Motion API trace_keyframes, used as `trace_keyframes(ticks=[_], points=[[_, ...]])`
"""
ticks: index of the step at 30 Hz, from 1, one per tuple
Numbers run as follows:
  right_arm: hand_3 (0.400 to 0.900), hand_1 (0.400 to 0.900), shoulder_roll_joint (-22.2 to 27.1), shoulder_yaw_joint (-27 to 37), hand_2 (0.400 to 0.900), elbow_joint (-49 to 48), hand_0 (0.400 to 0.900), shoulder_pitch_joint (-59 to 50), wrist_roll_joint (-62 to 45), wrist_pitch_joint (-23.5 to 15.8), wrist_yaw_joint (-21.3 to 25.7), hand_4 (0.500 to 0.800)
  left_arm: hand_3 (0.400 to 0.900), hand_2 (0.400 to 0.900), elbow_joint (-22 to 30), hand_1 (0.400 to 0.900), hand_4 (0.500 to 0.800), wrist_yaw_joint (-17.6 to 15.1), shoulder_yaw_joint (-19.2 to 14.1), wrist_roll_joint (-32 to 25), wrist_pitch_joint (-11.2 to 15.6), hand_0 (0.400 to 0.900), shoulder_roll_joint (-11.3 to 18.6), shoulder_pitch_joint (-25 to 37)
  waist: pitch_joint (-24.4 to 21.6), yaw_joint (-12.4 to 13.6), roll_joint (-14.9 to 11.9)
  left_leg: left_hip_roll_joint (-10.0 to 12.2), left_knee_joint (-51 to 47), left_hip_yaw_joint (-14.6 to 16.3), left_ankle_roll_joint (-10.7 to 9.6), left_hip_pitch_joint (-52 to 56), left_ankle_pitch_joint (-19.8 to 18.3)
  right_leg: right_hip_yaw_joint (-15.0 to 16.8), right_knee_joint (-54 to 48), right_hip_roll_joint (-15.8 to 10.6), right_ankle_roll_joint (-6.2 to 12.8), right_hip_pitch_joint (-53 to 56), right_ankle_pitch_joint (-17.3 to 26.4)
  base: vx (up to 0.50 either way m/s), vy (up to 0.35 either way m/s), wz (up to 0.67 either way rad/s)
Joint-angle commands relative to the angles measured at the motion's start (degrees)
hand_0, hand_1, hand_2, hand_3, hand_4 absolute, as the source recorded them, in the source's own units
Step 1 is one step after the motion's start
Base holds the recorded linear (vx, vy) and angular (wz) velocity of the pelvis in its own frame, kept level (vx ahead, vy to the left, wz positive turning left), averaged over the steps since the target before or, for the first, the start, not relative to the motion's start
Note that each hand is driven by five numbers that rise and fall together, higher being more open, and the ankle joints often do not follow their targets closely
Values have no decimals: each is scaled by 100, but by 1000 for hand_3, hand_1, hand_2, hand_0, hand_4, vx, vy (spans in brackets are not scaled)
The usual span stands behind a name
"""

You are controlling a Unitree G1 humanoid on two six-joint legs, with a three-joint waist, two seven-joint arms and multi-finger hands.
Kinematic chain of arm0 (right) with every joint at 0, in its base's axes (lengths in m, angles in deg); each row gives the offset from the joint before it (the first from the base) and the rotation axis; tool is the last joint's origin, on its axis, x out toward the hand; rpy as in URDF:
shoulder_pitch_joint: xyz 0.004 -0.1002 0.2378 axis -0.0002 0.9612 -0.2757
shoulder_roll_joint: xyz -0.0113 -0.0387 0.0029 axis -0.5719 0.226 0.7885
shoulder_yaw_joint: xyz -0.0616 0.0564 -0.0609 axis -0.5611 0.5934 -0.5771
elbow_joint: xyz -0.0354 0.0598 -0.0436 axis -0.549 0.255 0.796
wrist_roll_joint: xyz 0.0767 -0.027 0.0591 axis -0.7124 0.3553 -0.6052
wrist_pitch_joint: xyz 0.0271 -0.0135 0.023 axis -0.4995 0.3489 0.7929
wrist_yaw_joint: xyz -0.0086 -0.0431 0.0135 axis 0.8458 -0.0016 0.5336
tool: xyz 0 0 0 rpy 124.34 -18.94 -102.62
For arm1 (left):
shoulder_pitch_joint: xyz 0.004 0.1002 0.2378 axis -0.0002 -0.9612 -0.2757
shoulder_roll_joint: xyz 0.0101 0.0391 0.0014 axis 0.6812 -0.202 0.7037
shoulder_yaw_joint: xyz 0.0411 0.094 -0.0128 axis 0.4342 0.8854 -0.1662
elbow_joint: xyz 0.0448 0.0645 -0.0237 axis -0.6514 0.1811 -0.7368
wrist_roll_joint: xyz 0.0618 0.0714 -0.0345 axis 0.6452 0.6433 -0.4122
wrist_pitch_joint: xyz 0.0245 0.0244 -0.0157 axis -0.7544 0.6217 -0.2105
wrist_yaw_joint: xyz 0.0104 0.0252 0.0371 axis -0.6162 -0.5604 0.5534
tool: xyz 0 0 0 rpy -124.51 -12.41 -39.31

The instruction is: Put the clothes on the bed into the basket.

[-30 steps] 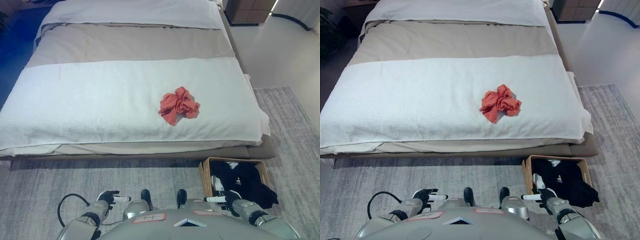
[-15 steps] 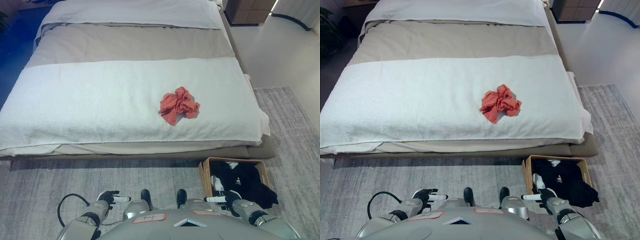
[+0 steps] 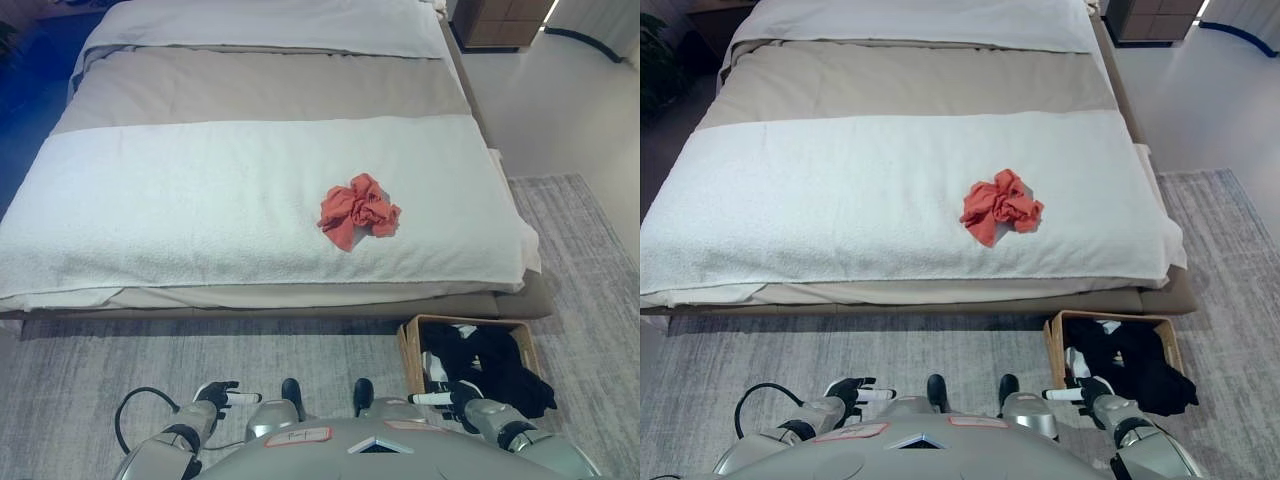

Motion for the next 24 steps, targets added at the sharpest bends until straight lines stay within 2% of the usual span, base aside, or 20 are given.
trace_keyframes(ticks=[1, 5, 8, 11, 13, 14, 15, 17, 18, 24], points=[[900, 900, 48, -118, 900, 187, 900, -252, 137, -49, 23, 800, 900, 900, -258, 900, 800, -44, -71, 67, 33, 900, 231, 473, 98, 17, -226, -115, 34, -223, -41, 363, -683, 143, 228, -151, 292, 195, -573, -11, -62, 13], [900, 900, 84, -107, 900, 119, 900, -282, 118, -60, 49, 800, 900, 900, -232, 900, 800, -38, -66, 48, 31, 900, 260, 488, 150, 19, -212, -69, 108, -275, -75, 271, -629, 134, 360, -83, 217, 116, -671, -35, -88, 15], [900, 900, 173, -99, 900, 63, 900, -312, 100, -81, 64, 800, 900, 900, -224, 900, 800, -26, -62, 16, 40, 900, 278, 505, 228, 14, -206, -77, 587, -354, -103, 0, -728, 127, 451, -60, 139, 47, -737, -61, -116, 14], [900, 900, 288, -79, 900, 3, 900, -362, 95, -94, 72, 800, 900, 900, -214, 900, 800, -11, -83, -52, 46, 900, 270, 531, 450, 31, -249, -317, 1674, -535, -201, -558, -869, 141, 529, -106, 47, 18, -782, -104, -124, 8], [900, 900, 375, -99, 900, -29, 900, -461, 82, -111, 85, 800, 900, 900, -218, 900, 800, -14, -39, -91, 49, 900, 259, 634, 624, 103, -297, -643, 2363, -928, -252, -988, -759, 152, 605, -142, -16, -18, -761, -103, -126, 8], [900, 900, 388, -86, 900, -40, 900, -461, 67, -117, 106, 800, 900, 900, -220, 900, 800, 4, -40, -106, 55, 900, 253, 640, 639, 85, -294, -681, 2404, -899, -245, -1149, -701, 119, 609, -129, -37, -31, -767, -47, -120, 25], [900, 900, 379, -74, 900, -31, 900, -445, 47, -109, 111, 800, 900, 900, -231, 900, 800, 21, -27, -116, 54, 900, 241, 617, 628, 67, -269, -595, 2200, -737, -199, -1280, -661, 58, 632, -103, -61, -35, -830, 2, -85, 23], [900, 900, 383, -75, 900, -29, 900, -408, 33, -99, 112, 800, 900, 900, -237, 900, 800, 51, -14, -87, 32, 900, 223, 559, 619, 100, -238, -527, 1929, -673, -128, -1531, -478, 24, 645, -44, -105, 12, -892, 72, -61, 3], [900, 900, 379, -113, 900, -24, 900, -423, 30, -116, 126, 800, 900, 900, -251, 900, 800, 28, 8, -58, 37, 900, 220, 515, 655, 146, -182, -455, 1508, -765, -126, -1725, -71, 78, 648, 90, -132, 62, -927, 89, -31, -10], [900, 900, 389, -216, 900, -44, 900, -442, 41, -160, 141, 800, 900, 900, -186, 900, 800, -12, 81, -86, 77, 900, 236, 475, 758, 253, -117, -215, 430, -1027, -170, -1905, 353, 321, 527, 264, -123, 359, -1067, 145, 15, -25]])
